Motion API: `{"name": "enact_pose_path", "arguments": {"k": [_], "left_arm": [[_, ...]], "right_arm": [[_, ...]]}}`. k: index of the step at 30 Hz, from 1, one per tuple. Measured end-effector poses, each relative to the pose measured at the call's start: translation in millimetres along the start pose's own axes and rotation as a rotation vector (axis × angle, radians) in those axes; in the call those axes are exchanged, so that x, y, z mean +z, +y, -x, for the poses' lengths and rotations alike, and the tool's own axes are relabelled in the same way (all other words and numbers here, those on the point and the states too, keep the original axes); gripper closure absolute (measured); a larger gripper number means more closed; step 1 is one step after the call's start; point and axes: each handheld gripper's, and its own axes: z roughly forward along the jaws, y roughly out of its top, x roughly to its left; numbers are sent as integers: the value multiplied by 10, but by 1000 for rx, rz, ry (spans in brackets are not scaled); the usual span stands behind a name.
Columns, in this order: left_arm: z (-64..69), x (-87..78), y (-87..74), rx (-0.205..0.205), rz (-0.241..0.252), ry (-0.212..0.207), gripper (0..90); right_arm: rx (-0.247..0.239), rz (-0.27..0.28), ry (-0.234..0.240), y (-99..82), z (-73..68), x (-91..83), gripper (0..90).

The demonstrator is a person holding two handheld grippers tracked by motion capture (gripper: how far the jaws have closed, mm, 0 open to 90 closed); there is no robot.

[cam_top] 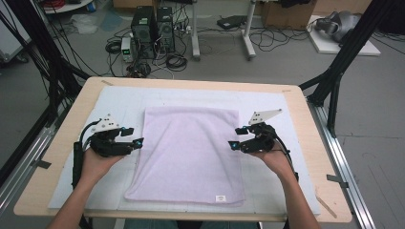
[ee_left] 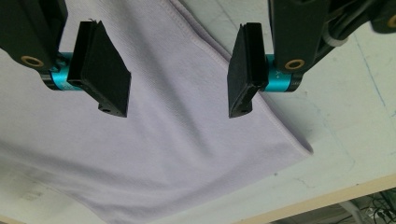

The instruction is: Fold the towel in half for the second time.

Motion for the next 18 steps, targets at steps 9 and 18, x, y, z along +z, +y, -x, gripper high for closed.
{"name": "enact_pose_path", "arguments": {"k": [9, 18], "left_arm": [[-287, 115, 332, -17, 0, 85, 422], [-634, 532, 280, -116, -45, 110, 495]], "right_arm": [[-21, -26, -51, 275, 275, 21, 351], [41, -23, -152, 243, 735, 271, 403]]}}
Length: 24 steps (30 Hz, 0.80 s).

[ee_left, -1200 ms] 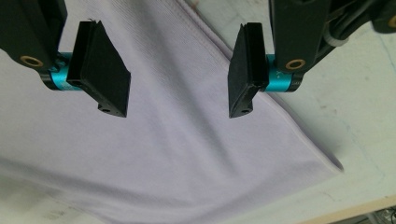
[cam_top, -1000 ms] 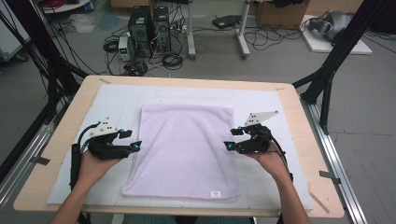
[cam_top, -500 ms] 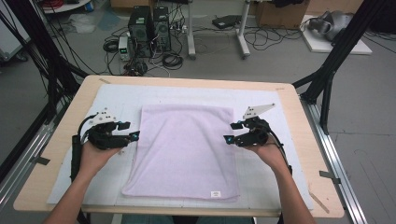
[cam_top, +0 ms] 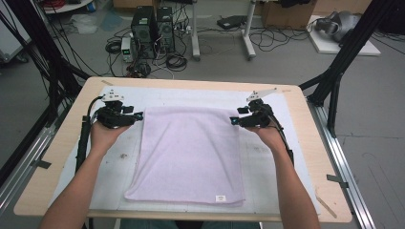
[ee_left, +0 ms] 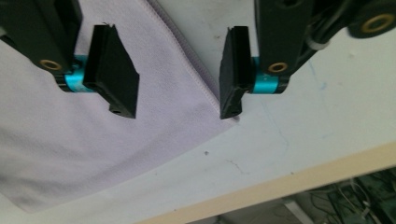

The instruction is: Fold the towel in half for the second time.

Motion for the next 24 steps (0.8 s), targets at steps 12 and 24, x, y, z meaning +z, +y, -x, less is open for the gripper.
{"name": "enact_pose_path", "arguments": {"k": [12, 24], "left_arm": [[-80, 456, -170, -41, -114, 97, 480], [-52, 571, -234, -22, -161, 108, 485]], "right_arm": [[67, -86, -112, -154, 171, 299, 403], [96, -152, -97, -238, 184, 475, 427]]}}
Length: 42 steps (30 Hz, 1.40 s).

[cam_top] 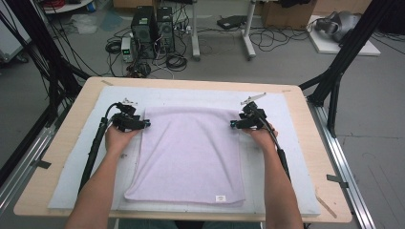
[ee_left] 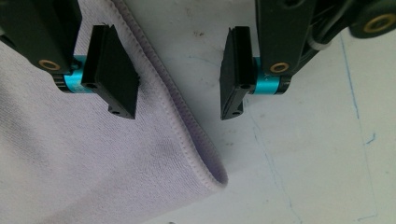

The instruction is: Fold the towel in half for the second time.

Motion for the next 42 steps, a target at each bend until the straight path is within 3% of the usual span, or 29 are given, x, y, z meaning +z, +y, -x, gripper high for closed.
{"name": "enact_pose_path", "arguments": {"k": [2, 5, 9, 13, 19, 26, 35, 40, 42], "left_arm": [[3, -4, 3, 0, -3, 4, 513], [3, -12, 6, -6, -3, -16, 604], [20, -12, 8, -10, -8, -58, 769], [-13, -15, 8, -48, -5, -88, 826], [-5, -55, 22, -11, 7, -77, 866], [-22, -204, 75, -4, 68, -81, 870], [43, -550, 136, 63, 167, -108, 870], [134, -763, 140, 131, 182, -112, 870], [195, -853, 109, 154, 209, -112, 870]], "right_arm": [[19, 19, 1, -14, -6, 5, 513], [5, 7, 41, 2, -45, -3, 713], [2, -3, 63, 18, -76, 0, 806], [24, -2, 74, 18, -66, -2, 829], [16, 4, 77, 38, -61, -31, 836], [-6, 51, 81, 116, -81, -197, 838], [-40, 115, 95, 168, -155, -474, 839], [-48, 142, 123, 177, -247, -657, 839], [-56, 155, 150, 171, -309, -728, 839]]}}
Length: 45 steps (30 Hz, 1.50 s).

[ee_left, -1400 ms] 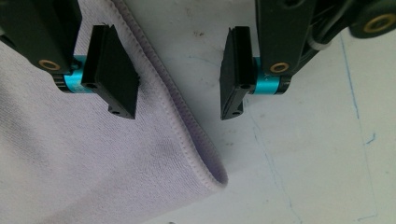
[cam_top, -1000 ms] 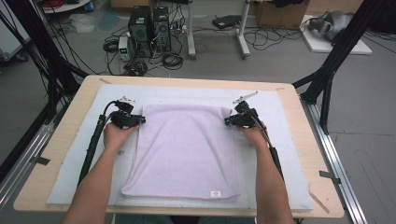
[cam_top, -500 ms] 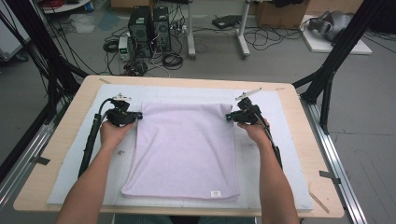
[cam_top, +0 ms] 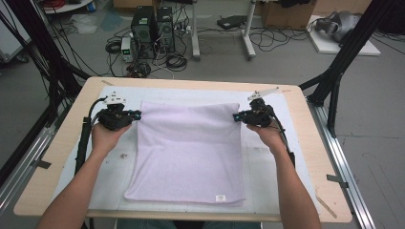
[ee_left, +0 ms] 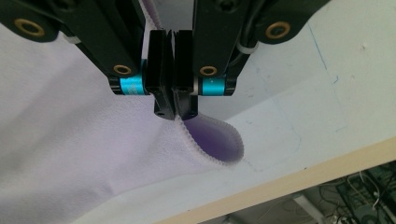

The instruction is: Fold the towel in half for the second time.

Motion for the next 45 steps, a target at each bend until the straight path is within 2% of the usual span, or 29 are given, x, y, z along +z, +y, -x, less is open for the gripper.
{"name": "enact_pose_path", "arguments": {"k": [2, 5, 8, 9, 10, 11, 12, 15, 16, 17, 19, 20, 22, 25, 28, 30, 33, 37, 40, 43, 44, 45], "left_arm": [[57, -74, -37, 8, 12, -9, 870], [164, -203, -186, 24, 21, -15, 870], [255, -308, -354, 46, 12, -21, 870], [289, -334, -415, 41, 19, -25, 869], [314, -353, -468, 41, 6, -30, 869], [347, -375, -526, 53, -1, -28, 869], [378, -393, -585, 45, -1, -34, 869], [454, -448, -749, 35, -10, -57, 866], [477, -462, -803, 31, -11, -63, 864], [493, -473, -855, 34, -19, -64, 861], [500, -494, -947, 30, -48, -73, 847], [497, -508, -984, 33, -61, -77, 831], [480, -542, -1033, 19, -80, -94, 765], [430, -609, -1020, 1, -76, -103, 628], [364, -604, -912, -27, -59, -97, 523], [320, -553, -823, -31, -65, -93, 489], [261, -445, -691, -31, -79, -81, 448], [179, -268, -527, -39, -86, -67, 406], [113, -124, -473, -86, -92, -89, 388], [67, 2, -483, -105, -141, -113, 377], [55, 21, -497, -104, -157, -137, 424], [52, 34, -511, -102, -163, -155, 534]], "right_arm": [[-15, 7, 14, -11, -94, -63, 839], [-33, 12, 37, -83, -230, -143, 838], [-48, 8, 55, -214, -361, -192, 838], [-43, 11, 62, -267, -398, -208, 838], [-38, 16, 72, -319, -432, -217, 839], [-41, 8, 76, -371, -469, -220, 838], [-38, -3, 76, -422, -507, -220, 838], [-31, -17, 89, -571, -578, -220, 832], [-19, -37, 93, -629, -599, -221, 828], [-28, -39, 90, -679, -616, -225, 825], [-15, -47, 88, -774, -620, -231, 802], [-1, -61, 84, -812, -617, -236, 789], [8, -52, 84, -872, -597, -258, 744], [29, -29, 80, -887, -577, -334, 631], [39, 4, 63, -822, -548, -403, 524], [41, 2, 55, -743, -522, -402, 485], [16, -11, 25, -605, -484, -343, 426], [27, -29, 37, -468, -361, -190, 390], [60, -62, 61, -437, -272, -45, 374], [88, -97, 96, -458, -218, 71, 377], [97, -113, 108, -470, -205, 97, 402], [102, -127, 130, -482, -197, 116, 476]]}}
